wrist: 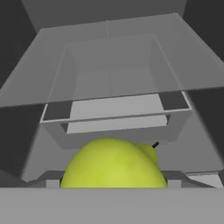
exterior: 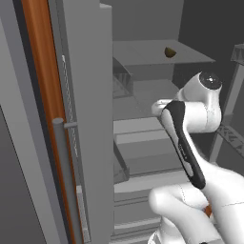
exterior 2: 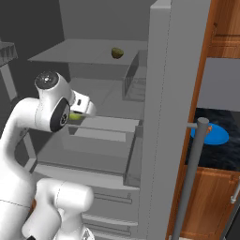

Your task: Place the cold items (kiwi and pear) from the fridge in one tupperware on the dining counter. Place the warm items (hot dog and kebab skewer) in the stove area in another tupperware.

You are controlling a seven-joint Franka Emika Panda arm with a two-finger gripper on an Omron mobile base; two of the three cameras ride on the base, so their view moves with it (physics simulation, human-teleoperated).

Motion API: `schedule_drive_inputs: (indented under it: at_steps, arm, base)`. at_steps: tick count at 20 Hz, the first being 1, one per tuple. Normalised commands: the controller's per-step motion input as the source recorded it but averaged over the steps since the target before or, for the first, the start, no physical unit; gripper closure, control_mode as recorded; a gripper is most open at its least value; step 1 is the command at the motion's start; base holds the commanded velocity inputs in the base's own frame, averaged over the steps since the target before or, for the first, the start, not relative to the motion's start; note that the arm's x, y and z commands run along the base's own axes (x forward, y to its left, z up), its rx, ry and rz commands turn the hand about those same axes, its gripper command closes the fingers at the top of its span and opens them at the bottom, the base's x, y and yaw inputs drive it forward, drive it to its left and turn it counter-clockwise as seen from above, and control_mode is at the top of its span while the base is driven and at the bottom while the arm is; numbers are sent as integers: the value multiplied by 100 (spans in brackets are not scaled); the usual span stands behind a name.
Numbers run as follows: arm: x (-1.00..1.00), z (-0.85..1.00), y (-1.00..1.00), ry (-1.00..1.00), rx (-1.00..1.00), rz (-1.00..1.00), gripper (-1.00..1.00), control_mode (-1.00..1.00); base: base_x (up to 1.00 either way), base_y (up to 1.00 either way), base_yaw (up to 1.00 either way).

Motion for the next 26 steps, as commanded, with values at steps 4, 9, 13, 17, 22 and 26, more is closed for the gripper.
schedule_drive_inputs:
  at_steps: [4,9,13,17,22,26]
  arm:
    - [-77,1,-7,0,0,-13,100,-100]
    - [-63,2,-8,1,0,-9,100,-100]
    - [-53,3,-28,2,0,-2,100,-100]
    - [-45,0,-8,0,0,-2,100,100]
    - [0,0,0,0,0,0,100,100]
    - [0,0,0,0,0,0,100,100]
  base:
    - [0,0,0]
    - [0,0,0]
    - [0,0,0]
    - [-17,-1,0]
    - [-83,-1,0]
    - [-85,5,0]
